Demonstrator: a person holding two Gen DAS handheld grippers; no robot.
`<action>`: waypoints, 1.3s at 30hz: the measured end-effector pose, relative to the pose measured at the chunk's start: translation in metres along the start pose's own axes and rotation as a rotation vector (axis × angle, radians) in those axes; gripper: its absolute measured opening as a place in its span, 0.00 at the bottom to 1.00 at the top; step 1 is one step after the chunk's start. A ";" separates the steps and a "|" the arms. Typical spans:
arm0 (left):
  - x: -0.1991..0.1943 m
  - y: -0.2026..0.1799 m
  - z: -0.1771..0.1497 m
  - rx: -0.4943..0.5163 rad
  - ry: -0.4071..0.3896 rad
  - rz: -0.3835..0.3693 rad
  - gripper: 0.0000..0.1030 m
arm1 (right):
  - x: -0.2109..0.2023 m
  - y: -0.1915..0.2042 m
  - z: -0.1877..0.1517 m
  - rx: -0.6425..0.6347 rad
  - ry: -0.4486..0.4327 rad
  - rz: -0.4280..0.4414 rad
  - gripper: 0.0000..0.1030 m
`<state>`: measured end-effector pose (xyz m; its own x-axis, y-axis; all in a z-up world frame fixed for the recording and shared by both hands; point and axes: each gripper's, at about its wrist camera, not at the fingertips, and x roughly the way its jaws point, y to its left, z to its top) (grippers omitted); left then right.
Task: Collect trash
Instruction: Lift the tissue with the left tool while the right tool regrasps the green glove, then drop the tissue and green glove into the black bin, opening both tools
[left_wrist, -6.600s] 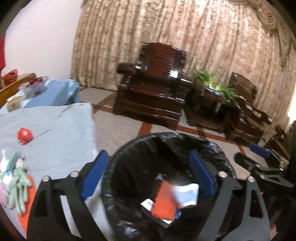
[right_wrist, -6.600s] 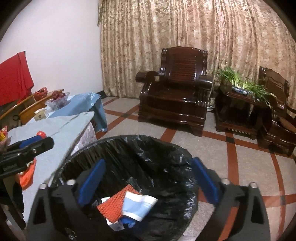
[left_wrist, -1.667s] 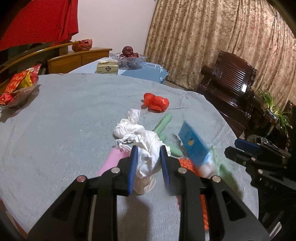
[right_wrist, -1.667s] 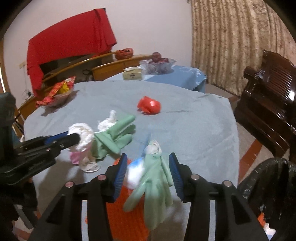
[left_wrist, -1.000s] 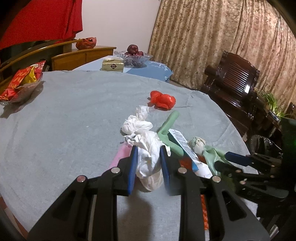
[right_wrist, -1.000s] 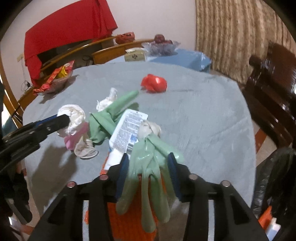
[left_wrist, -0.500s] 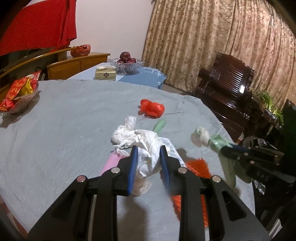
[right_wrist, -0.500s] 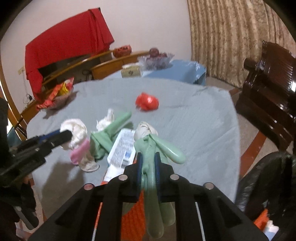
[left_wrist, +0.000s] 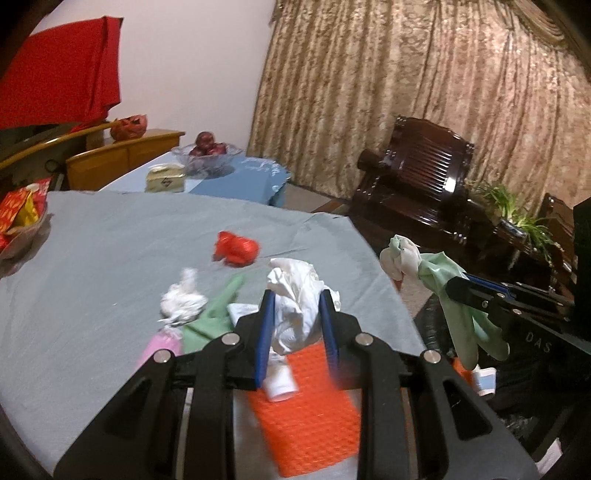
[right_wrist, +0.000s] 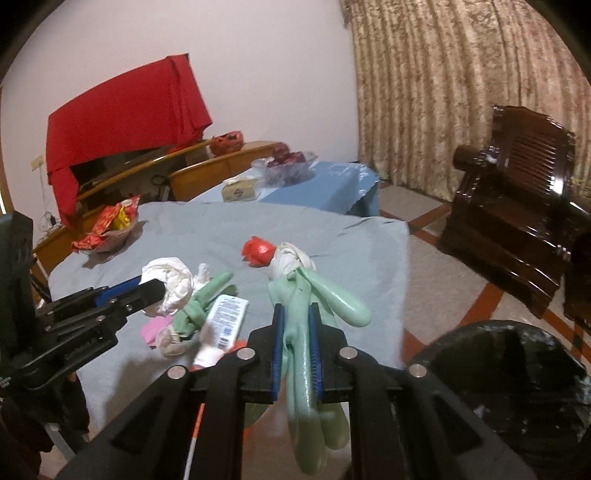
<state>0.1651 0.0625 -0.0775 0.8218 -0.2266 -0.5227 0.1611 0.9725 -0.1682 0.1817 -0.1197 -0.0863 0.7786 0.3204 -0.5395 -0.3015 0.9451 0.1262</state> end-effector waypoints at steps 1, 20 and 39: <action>0.000 -0.009 0.001 0.006 -0.002 -0.012 0.23 | -0.005 -0.005 -0.001 0.005 -0.004 -0.008 0.13; 0.034 -0.178 -0.004 0.176 0.027 -0.267 0.23 | -0.104 -0.148 -0.047 0.145 -0.029 -0.294 0.13; 0.093 -0.252 -0.035 0.215 0.128 -0.406 0.51 | -0.107 -0.202 -0.097 0.230 0.056 -0.419 0.45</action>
<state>0.1815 -0.2051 -0.1134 0.5973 -0.5822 -0.5517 0.5756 0.7901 -0.2107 0.1060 -0.3511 -0.1354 0.7742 -0.0886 -0.6267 0.1658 0.9840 0.0657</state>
